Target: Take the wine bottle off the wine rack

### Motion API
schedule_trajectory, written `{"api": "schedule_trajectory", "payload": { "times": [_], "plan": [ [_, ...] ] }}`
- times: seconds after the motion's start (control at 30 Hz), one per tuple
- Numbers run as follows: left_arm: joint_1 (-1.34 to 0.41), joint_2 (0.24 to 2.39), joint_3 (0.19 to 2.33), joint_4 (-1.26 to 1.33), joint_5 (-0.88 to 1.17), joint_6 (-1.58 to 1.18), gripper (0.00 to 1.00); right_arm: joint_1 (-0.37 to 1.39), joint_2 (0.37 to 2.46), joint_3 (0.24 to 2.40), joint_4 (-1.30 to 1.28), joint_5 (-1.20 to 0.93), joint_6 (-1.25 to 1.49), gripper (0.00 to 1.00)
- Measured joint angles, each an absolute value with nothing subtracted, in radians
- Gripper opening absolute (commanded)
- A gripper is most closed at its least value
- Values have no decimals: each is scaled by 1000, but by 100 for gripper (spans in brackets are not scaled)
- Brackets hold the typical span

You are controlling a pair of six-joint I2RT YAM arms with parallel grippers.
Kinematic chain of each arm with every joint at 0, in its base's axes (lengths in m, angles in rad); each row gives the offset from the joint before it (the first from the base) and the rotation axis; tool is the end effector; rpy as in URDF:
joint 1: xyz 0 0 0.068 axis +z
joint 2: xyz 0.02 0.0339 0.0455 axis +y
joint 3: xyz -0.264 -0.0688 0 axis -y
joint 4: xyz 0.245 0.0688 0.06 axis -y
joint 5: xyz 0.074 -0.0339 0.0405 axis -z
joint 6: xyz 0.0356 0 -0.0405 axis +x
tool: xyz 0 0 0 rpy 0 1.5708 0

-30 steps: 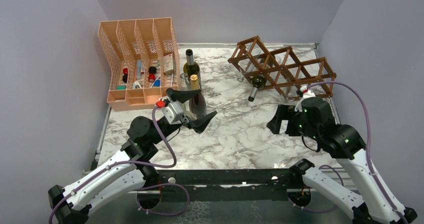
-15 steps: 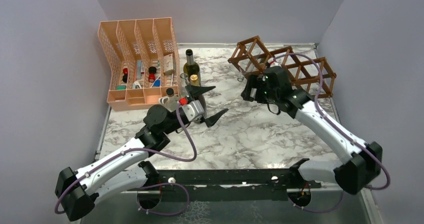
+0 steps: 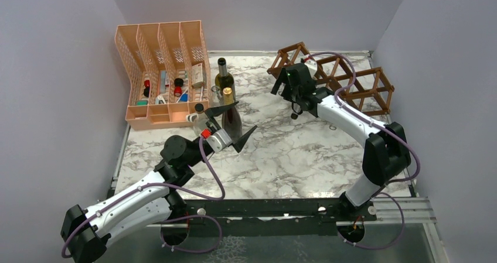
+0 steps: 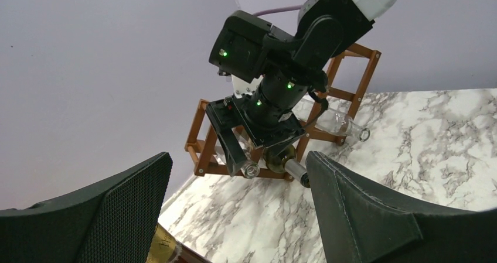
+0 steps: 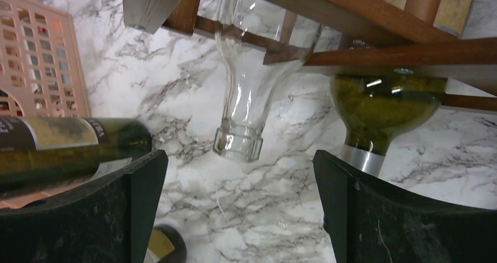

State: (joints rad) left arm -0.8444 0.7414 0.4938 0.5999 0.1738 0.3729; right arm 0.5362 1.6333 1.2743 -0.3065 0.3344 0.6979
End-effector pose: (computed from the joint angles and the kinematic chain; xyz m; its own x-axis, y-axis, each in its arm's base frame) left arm 0.1149 -0.1386 0.3275 0.5210 -0.0461 -0.8523 0.7026 0.5902 0.3975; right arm 0.3254 0.1798 0.2806 -0.5742 0.3649 -0.7329 0.1414 0.9259 0.3502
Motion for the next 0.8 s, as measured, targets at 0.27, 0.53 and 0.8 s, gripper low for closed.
{"api": "schedule_trajectory", "payload": {
  "times": [0.27, 0.53, 0.8],
  "plan": [
    [-844, 741, 493, 605, 148, 393, 90, 521, 1749, 1296, -192, 351, 731, 78],
    [-844, 750, 493, 605, 144, 395, 90, 487, 1801, 1325, -154, 351, 755, 67],
    [-844, 755, 493, 605, 144, 406, 90, 458, 1805, 1316, -102, 325, 785, 59]
  ]
}}
